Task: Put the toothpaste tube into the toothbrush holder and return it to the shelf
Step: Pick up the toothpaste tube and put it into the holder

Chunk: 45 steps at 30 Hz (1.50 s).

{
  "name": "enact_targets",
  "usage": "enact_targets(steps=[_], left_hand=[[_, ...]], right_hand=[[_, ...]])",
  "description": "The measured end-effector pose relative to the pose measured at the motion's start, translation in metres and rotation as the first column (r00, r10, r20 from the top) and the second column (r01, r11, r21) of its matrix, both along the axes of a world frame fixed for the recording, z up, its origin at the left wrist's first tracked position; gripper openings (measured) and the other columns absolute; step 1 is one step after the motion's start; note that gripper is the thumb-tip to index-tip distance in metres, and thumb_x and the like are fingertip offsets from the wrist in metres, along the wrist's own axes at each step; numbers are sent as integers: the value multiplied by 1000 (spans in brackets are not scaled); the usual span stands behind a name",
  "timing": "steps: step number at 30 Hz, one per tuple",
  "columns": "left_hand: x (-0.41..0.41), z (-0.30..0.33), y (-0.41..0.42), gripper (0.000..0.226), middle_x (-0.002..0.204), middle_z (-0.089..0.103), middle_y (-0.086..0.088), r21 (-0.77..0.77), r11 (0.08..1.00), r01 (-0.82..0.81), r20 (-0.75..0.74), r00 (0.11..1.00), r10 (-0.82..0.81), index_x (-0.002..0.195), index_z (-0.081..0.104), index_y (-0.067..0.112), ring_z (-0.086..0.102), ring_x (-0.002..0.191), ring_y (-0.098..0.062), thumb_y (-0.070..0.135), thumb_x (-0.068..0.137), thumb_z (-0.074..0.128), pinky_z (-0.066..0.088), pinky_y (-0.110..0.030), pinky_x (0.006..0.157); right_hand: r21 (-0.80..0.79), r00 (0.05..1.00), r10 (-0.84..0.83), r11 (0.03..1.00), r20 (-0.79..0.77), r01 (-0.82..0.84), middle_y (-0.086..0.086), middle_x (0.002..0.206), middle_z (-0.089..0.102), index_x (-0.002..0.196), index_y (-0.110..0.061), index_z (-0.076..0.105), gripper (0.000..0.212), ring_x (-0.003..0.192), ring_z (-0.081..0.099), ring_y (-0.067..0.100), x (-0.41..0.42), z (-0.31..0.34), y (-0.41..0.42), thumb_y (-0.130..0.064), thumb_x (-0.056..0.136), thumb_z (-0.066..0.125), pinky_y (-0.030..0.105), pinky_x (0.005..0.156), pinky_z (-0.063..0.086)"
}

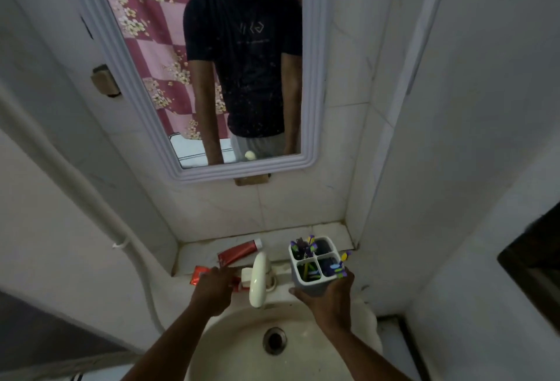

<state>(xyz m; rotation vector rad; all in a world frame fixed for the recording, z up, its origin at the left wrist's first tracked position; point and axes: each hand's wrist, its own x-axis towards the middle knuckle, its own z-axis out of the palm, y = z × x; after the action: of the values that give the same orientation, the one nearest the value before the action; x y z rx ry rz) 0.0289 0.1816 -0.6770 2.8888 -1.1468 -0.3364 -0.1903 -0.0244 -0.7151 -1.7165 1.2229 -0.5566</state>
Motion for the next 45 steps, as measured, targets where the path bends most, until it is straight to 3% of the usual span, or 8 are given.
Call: enact_targets(steps=[3, 7, 12, 17, 24, 30, 38, 45], left_hand=[[9, -12, 0, 52, 150, 57, 6, 77, 996, 43, 23, 999, -45, 147, 56, 38, 58, 130, -20, 36, 97, 70, 48, -40, 107], [11, -17, 2, 45, 144, 60, -2, 171, 985, -5, 75, 997, -8, 142, 54, 26, 55, 130, -26, 49, 104, 55, 41, -42, 105], [3, 5, 11, 36, 98, 71, -4, -217, 915, -340, -264, 923, 280, 134, 46, 25, 74, 71, -21, 50, 110, 48, 62, -37, 62], [-6, 81, -10, 42, 107, 72, -15, -496, 675, -546, -555, 797, 237, 138, 51, 23, 77, 54, -26, 53, 107, 55, 57, -31, 44], [-16, 151, -68, 47, 121, 73, -8, -485, 835, -259, -492, 871, -15, 139, 67, 21, 75, 84, -12, 10, 95, 76, 59, -17, 61], [-59, 154, -127, 22, 103, 78, 3, -379, 924, 60, -156, 979, -127, 113, 80, 21, 73, 93, -17, 20, 92, 78, 63, -39, 88], [-66, 149, -166, 24, 110, 74, -8, -134, 964, 230, 58, 973, -224, 117, 74, 19, 72, 97, -28, 18, 93, 68, 54, -34, 74], [-61, 141, -167, 32, 106, 81, 3, -507, 861, 37, -249, 950, -187, 126, 72, 18, 78, 86, -16, 20, 95, 79, 62, -29, 78]], right_hand=[[17, 1000, 8, 1000, 12, -8, 15, 150, 58, 151, -19, 31, 148, 137, 67, 34, -1, 12, 9, -60, 36, 114, 47, 107, 63], [51, 994, 89, 994, 68, -93, 10, 160, 51, 156, -31, 22, 160, 144, 62, 29, 1, 9, 11, -96, 28, 94, 44, 109, 62], [30, 979, 184, 982, 87, -187, -6, 153, 47, 162, -31, 42, 146, 138, 63, 15, -3, 30, 8, -96, 42, 94, 43, 111, 62], [57, 981, 163, 984, 101, -170, -13, 140, 67, 153, -33, 46, 138, 128, 72, 15, -9, 44, 5, -87, 40, 102, 42, 104, 64], [109, 960, 255, 957, 111, -267, -8, 146, 66, 165, -24, 31, 157, 131, 69, 15, -16, 42, -4, -78, 38, 108, 40, 112, 61], [135, 938, 321, 932, 127, -337, -7, 144, 67, 157, -31, 33, 148, 129, 71, 13, -16, 29, -17, -75, 39, 110, 43, 112, 63], [109, 927, 345, 926, 145, -362, -14, 136, 66, 150, -31, 38, 133, 121, 71, 6, -15, 35, -18, -70, 45, 111, 39, 107, 64], [119, 934, 324, 932, 151, -342, -15, 134, 68, 146, -37, 42, 132, 121, 74, 9, -13, 35, -21, -72, 40, 112, 44, 98, 69]])
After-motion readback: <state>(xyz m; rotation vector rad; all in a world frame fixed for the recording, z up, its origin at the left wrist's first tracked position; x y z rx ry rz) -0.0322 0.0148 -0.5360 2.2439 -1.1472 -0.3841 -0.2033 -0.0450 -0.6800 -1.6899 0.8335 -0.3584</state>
